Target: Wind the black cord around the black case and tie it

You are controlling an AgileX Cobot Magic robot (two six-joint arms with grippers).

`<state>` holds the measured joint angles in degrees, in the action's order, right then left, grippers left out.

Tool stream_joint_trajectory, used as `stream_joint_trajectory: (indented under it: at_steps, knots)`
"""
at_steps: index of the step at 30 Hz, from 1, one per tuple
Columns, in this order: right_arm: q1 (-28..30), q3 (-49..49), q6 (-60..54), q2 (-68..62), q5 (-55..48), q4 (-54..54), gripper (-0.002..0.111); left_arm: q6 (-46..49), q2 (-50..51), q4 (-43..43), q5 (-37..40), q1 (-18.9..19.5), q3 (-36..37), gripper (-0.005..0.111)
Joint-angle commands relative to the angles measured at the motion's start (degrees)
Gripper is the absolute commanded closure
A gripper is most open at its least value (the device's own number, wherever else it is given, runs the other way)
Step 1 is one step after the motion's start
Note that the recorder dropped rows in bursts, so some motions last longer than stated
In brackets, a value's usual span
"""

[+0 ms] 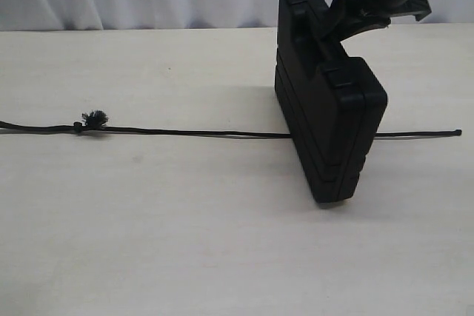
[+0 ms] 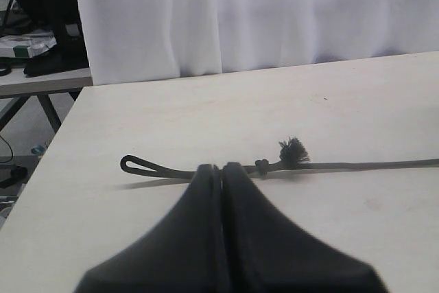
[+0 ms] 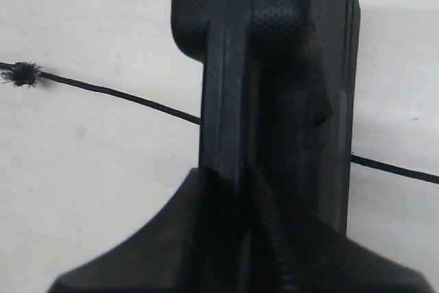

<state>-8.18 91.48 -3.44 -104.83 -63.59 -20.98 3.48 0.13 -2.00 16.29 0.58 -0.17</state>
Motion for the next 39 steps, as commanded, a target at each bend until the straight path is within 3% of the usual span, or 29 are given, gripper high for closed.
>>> stream_joint_trajectory:
  at_steps: [1,25,27,32,35,39]
  knots:
    - [0.99,-2.51,-1.92,-4.49,-1.32,12.72,0.104,0.14,-0.13,-0.17,-0.68,-0.36,0.17,0.107]
    - [0.99,-2.51,-1.92,-4.49,0.14,13.05,0.104,2.38,-0.13,1.69,-1.10,-0.36,0.17,0.107]
    - [0.99,-2.51,-1.92,-4.49,0.14,13.05,0.104,2.34,-0.13,2.72,-6.16,-0.36,0.17,0.107]
    - [0.99,-2.51,-1.92,-4.49,0.14,13.05,0.104,-3.92,-0.13,-17.89,-21.62,-0.36,0.17,0.107]
    - [0.99,-2.51,-1.92,-4.49,0.14,13.05,0.104,-5.78,-0.13,-19.90,-30.54,-0.36,0.17,0.107]
    - [0.99,-2.51,-1.92,-4.49,-0.20,13.05,0.104,-18.49,-0.13,-19.69,-38.68,-0.36,0.17,0.107]
